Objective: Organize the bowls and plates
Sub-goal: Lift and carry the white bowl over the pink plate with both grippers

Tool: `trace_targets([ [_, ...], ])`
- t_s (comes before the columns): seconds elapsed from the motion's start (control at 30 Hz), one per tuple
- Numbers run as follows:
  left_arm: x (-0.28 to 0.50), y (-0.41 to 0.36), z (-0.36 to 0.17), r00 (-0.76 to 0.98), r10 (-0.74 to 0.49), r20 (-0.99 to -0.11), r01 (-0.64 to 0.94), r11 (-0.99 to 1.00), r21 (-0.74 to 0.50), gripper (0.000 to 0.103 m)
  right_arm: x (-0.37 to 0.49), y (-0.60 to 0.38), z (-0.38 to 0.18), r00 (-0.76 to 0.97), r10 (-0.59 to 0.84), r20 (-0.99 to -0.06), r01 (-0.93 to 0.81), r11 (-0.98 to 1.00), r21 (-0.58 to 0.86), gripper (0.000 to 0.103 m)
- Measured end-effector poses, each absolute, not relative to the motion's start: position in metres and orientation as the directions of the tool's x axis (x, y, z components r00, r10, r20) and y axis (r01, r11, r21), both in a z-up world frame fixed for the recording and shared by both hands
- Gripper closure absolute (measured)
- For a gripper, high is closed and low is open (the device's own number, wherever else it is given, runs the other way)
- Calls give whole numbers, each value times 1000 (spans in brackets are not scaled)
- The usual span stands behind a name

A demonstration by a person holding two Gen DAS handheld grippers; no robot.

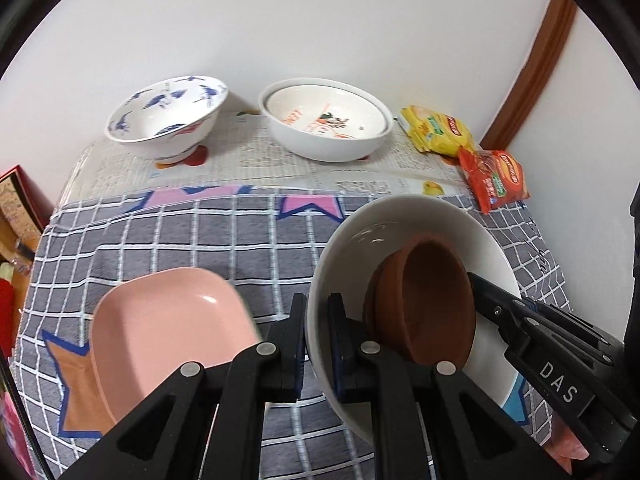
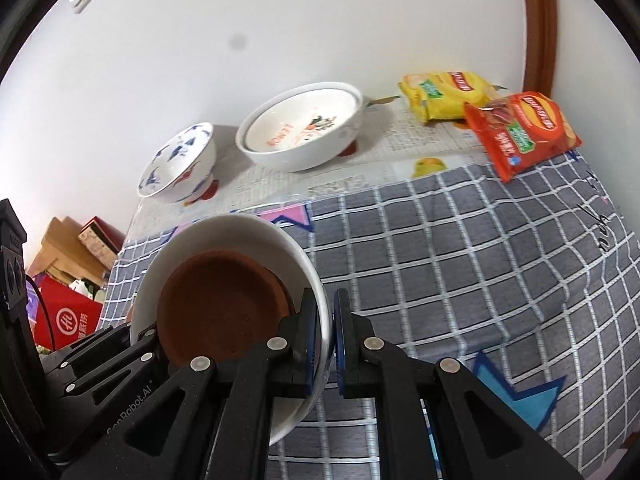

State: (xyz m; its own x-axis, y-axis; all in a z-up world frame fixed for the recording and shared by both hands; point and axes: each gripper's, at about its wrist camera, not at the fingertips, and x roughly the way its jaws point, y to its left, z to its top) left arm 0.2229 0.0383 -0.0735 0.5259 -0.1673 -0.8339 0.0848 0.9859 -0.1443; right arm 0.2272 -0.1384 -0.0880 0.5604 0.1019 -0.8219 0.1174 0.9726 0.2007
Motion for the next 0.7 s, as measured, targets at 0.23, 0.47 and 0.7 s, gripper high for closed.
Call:
trace_targets([
  [0.23, 218, 69, -71, 539, -149, -829, 50, 988, -145, 93, 232, -109, -86, 559, 122, -820, 80, 977, 200, 95],
  [0.47, 212, 97, -72, 547, -128, -827, 14, 989, -144, 93, 236, -79, -88, 554, 142, -820, 43, 979, 199, 95],
  [0.7, 206, 129, -76, 549, -103, -830, -33, 989, -144, 93, 239, -51, -94, 542, 175, -822, 8, 977, 214, 95],
])
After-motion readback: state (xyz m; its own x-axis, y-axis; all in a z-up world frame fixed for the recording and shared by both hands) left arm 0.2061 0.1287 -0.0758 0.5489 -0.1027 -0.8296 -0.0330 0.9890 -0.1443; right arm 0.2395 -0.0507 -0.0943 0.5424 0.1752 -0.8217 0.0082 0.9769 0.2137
